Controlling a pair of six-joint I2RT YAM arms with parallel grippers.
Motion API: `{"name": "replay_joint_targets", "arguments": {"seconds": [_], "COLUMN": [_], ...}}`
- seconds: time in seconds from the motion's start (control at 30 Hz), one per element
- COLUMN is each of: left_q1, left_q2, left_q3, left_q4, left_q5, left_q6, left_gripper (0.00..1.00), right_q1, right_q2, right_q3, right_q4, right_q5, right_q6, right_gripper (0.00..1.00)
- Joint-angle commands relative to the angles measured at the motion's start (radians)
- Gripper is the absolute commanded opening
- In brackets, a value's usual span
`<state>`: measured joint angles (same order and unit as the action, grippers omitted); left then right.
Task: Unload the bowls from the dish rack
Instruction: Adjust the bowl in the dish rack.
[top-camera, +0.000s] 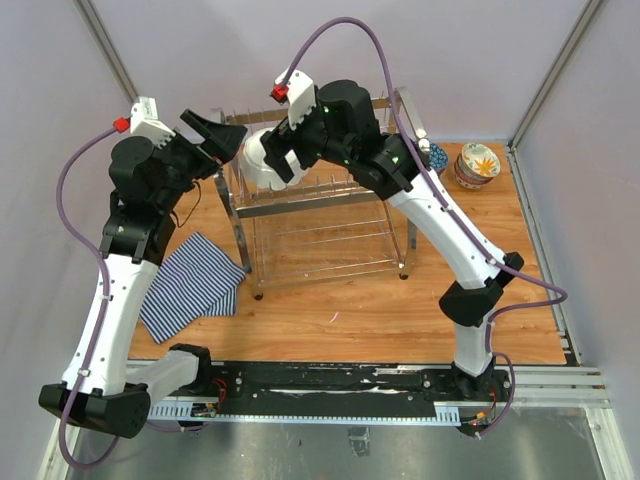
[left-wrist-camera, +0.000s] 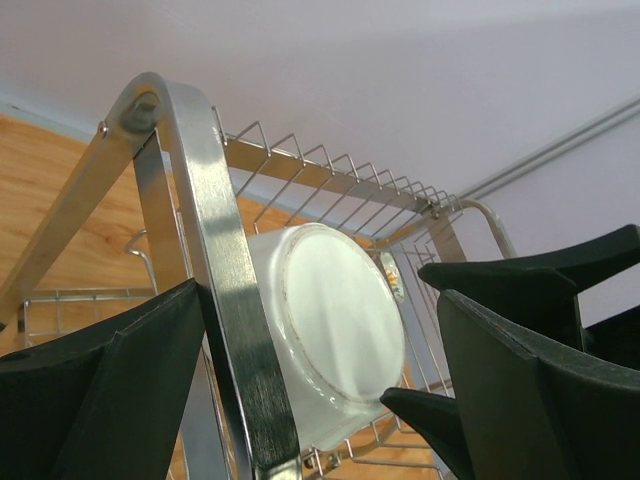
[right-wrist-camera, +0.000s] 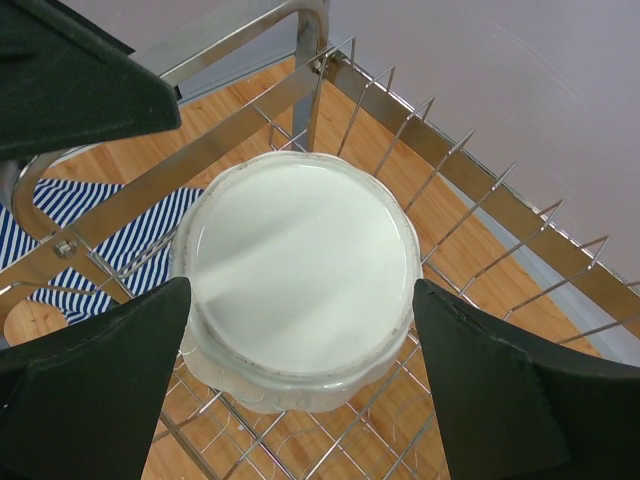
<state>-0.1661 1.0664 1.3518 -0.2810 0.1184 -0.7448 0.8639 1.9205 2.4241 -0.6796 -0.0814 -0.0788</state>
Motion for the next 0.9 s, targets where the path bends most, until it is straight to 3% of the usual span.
{"name": "replay_joint_targets", "arguments": {"seconds": [0.0, 0.87], "left_q1": [-0.050, -0.169], "left_q2": [-0.043, -0.090], "left_q3": [-0.017, -0.101], "left_q4": [0.123, 0.180], "left_q5": [0.123, 0.109], "left_q6": [-0.039, -0.048], "left_gripper": [0.98, 0.97], "right_q1": [0.011, 0.021], "right_q2": [-0.043, -0.098], "right_q3": [-0.007, -0.076], "right_q4": [0.014, -0.113], "right_q5": [0.001, 0.025], "right_q6": [0.012, 0.027], "right_gripper": [0.94, 0.98]}}
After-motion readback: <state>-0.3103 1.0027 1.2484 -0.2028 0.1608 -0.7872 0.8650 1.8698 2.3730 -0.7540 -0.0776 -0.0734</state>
